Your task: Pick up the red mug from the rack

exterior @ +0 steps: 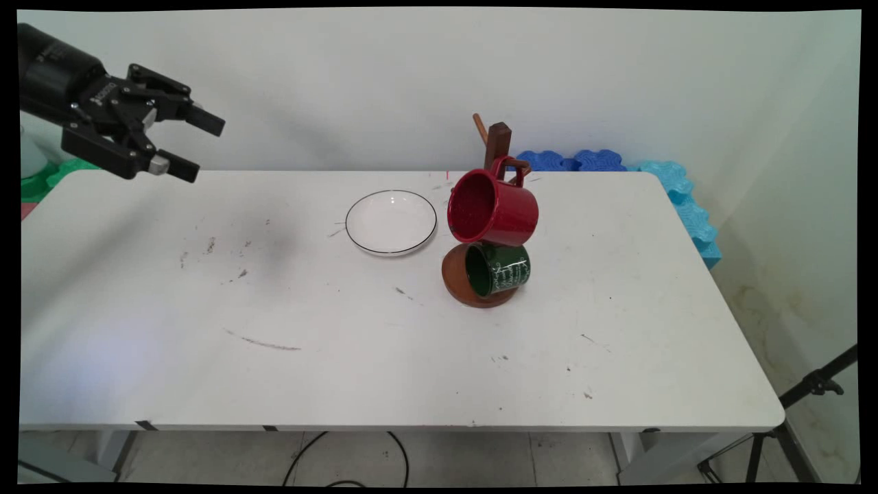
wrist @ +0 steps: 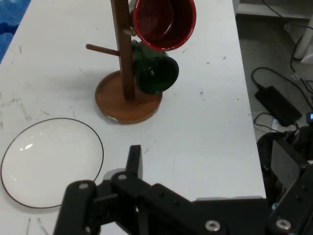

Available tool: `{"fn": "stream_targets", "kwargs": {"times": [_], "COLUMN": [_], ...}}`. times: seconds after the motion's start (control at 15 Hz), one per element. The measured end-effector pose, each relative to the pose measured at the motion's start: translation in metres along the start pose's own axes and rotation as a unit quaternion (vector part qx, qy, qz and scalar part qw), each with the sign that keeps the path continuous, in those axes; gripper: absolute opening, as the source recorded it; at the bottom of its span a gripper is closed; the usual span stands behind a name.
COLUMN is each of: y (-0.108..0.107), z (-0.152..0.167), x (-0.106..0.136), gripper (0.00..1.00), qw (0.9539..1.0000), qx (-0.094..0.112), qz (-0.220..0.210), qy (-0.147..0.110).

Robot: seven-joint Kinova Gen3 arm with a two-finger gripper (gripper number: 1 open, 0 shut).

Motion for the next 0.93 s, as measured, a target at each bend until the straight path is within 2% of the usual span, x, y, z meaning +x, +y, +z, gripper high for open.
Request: {"fn": "stream_targets", "kwargs": {"times": [0.53, 0.93], "y": [-0.002, 0.006], "z": [0.006, 0.028], "x": [0.014, 0.04], "gripper": [1.0, 1.0], "qw": [0.9998, 0.9985], "qx": [0.01, 0.027], "qz": [-0.008, -0.044], "qy": [0.013, 0.018]}}
